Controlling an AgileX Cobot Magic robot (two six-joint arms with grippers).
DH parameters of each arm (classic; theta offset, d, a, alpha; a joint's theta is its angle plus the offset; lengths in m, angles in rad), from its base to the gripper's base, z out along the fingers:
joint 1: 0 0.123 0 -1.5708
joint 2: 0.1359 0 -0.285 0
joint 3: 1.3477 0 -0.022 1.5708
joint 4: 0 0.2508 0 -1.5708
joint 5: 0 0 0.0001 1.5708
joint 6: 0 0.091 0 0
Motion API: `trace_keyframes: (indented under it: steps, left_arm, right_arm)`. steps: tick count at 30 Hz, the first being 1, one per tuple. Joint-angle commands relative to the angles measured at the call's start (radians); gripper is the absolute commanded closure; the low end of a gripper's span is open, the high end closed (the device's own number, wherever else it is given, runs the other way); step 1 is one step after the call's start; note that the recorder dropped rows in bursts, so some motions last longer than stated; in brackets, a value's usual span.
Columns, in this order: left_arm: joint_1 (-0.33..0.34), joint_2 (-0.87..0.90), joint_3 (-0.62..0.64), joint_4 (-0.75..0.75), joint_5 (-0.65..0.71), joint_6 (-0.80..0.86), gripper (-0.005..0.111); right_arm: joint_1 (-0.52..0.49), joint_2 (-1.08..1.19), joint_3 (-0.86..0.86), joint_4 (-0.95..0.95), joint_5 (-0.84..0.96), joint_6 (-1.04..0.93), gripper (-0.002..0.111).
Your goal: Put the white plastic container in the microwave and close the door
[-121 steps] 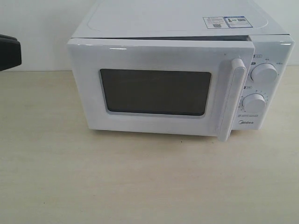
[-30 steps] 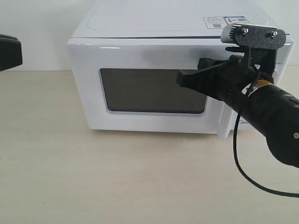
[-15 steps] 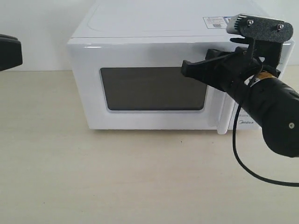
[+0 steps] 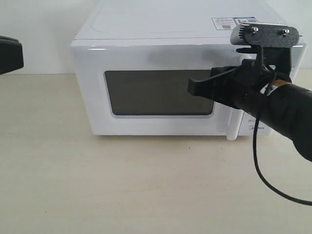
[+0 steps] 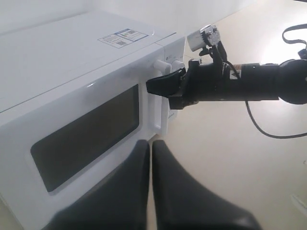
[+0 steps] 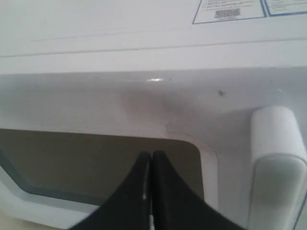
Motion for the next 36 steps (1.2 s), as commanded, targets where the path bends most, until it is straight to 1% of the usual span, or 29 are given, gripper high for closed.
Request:
trace_keyframes:
  steps: [1, 5, 24, 30, 36]
  left_arm:
    - [-0.004, -0.006, 0.009, -0.007, 0.0, -0.009, 0.103]
    - [-0.004, -0.006, 0.009, -0.007, 0.0, -0.009, 0.103]
    - [-0.004, -0.006, 0.009, -0.007, -0.002, -0.009, 0.103]
    - [-0.004, -0.006, 0.009, -0.007, 0.001, -0.009, 0.103]
    - [-0.004, -0.006, 0.009, -0.007, 0.001, -0.009, 0.103]
  right_arm:
    - [-0.005, -0.056, 0.071, -0.006, 0.005, 0.029, 0.109]
    - [-0.005, -0.072, 0.111, -0.006, 0.003, 0.032, 0.109]
    - [-0.005, -0.072, 0.111, -0.002, 0.018, 0.013, 0.109]
    - [-0.005, -0.079, 0.111, 0.016, 0.211, 0.032, 0.109]
    - [-0.005, -0.168, 0.111, -0.003, 0.323, 0.0, 0.109]
